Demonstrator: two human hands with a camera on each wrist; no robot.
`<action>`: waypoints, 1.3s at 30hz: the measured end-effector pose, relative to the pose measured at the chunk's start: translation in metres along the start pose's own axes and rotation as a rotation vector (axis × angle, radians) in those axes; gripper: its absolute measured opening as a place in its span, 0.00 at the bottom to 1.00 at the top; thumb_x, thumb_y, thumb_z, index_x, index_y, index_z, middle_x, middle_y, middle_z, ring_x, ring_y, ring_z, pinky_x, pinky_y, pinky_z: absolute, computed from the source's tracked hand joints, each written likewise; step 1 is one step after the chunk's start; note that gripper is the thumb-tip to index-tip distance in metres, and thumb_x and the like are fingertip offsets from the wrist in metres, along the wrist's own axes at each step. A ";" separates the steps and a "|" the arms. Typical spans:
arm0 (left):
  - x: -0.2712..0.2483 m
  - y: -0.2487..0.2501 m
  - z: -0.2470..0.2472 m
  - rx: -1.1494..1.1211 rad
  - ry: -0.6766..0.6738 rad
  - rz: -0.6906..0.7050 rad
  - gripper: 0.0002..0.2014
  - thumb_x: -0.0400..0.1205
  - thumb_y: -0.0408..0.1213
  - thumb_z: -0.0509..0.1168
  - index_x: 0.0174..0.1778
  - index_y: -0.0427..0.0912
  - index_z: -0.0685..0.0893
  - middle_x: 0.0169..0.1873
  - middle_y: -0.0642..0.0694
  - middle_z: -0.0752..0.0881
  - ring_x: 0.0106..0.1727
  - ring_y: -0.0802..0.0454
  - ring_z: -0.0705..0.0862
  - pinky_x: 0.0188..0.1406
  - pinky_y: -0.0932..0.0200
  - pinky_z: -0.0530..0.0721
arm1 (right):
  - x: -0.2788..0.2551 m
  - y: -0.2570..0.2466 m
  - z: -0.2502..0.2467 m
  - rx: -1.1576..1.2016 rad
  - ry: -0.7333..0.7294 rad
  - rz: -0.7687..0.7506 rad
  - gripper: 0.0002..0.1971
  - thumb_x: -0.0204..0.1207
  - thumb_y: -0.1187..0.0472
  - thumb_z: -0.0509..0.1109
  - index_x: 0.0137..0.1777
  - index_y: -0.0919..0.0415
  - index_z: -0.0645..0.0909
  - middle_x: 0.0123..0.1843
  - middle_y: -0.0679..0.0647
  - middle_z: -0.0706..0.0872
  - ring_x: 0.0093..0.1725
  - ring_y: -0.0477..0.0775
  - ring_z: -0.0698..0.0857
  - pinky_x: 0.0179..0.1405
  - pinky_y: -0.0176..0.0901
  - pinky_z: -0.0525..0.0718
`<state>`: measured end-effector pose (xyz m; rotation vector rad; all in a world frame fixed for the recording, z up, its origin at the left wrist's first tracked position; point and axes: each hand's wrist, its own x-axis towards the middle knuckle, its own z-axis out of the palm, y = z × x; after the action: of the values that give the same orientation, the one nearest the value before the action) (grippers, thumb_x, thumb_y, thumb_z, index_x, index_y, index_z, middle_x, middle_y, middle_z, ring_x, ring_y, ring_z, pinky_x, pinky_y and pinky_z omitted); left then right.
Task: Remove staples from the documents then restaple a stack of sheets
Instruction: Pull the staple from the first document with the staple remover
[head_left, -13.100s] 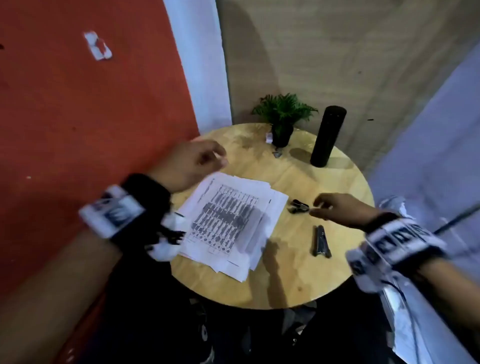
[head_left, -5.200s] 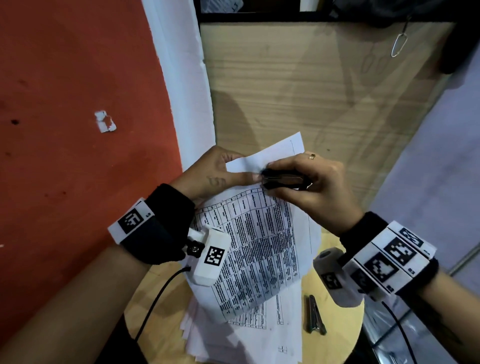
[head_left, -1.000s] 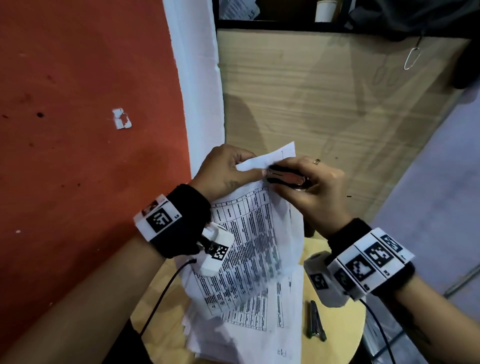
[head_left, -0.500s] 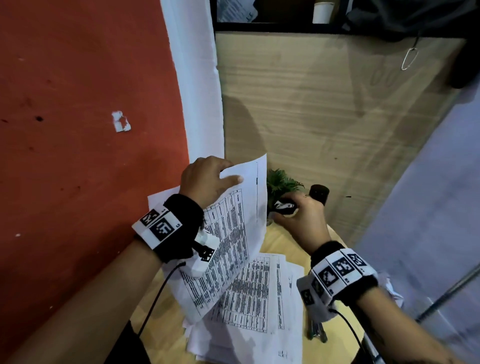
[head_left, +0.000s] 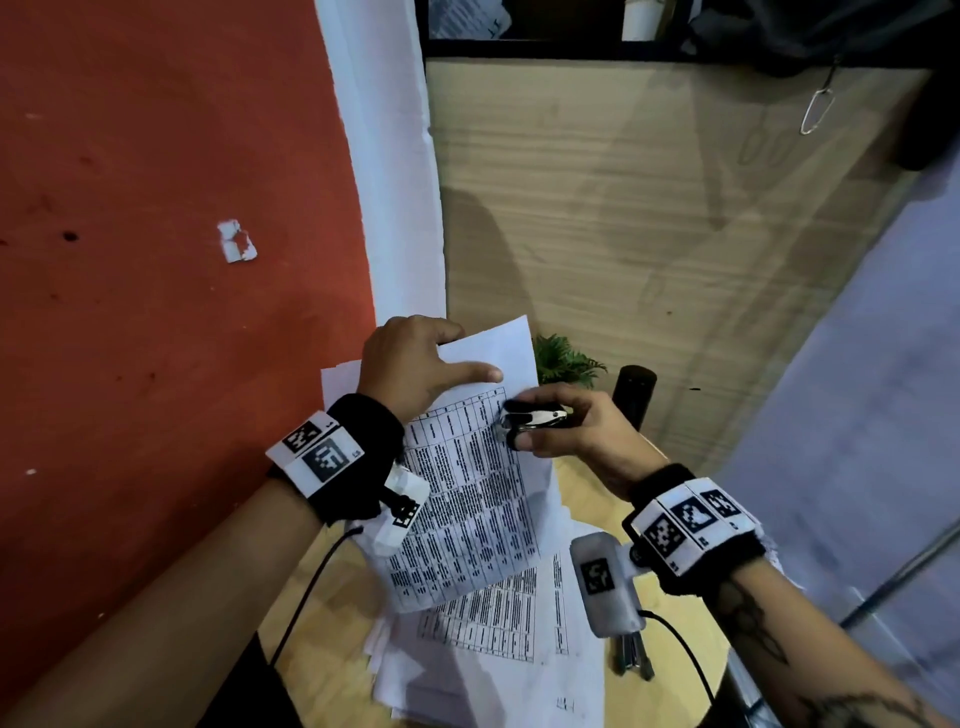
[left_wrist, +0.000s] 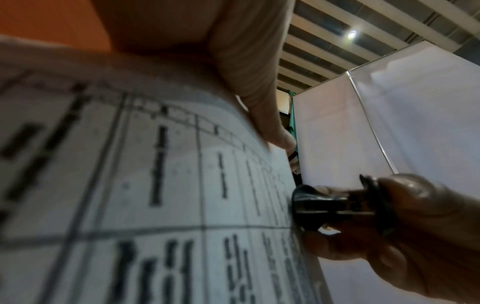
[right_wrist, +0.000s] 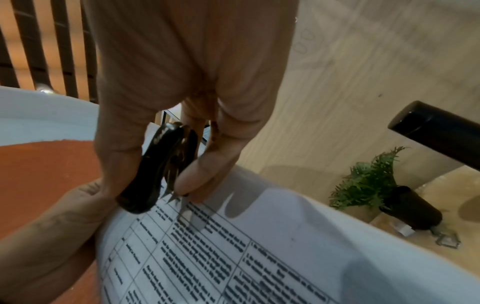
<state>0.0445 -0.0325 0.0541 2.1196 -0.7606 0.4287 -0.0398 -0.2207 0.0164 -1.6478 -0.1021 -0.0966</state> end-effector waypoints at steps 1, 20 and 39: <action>-0.001 0.000 0.000 0.006 0.002 0.006 0.21 0.59 0.64 0.77 0.20 0.54 0.76 0.18 0.48 0.76 0.23 0.60 0.72 0.27 0.60 0.65 | 0.000 0.001 0.000 0.015 0.013 -0.007 0.21 0.60 0.78 0.78 0.54 0.65 0.85 0.51 0.58 0.89 0.46 0.55 0.88 0.41 0.38 0.84; -0.066 -0.058 0.007 -0.946 -0.179 -0.542 0.44 0.46 0.50 0.87 0.56 0.35 0.83 0.46 0.45 0.92 0.56 0.58 0.86 0.58 0.55 0.85 | -0.015 -0.036 -0.024 0.222 0.037 -0.116 0.34 0.27 0.47 0.89 0.40 0.53 0.90 0.39 0.50 0.91 0.35 0.43 0.88 0.26 0.30 0.82; -0.090 -0.173 -0.060 -0.246 0.048 -0.834 0.23 0.65 0.43 0.79 0.27 0.41 0.68 0.23 0.43 0.68 0.21 0.55 0.63 0.19 0.61 0.64 | -0.024 0.106 -0.001 0.179 0.247 0.359 0.06 0.74 0.68 0.70 0.47 0.61 0.78 0.43 0.53 0.86 0.43 0.45 0.86 0.36 0.32 0.83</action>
<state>0.0863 0.1311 -0.0606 1.9722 0.1310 -0.0672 -0.0508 -0.2301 -0.0913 -1.4397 0.3628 -0.0152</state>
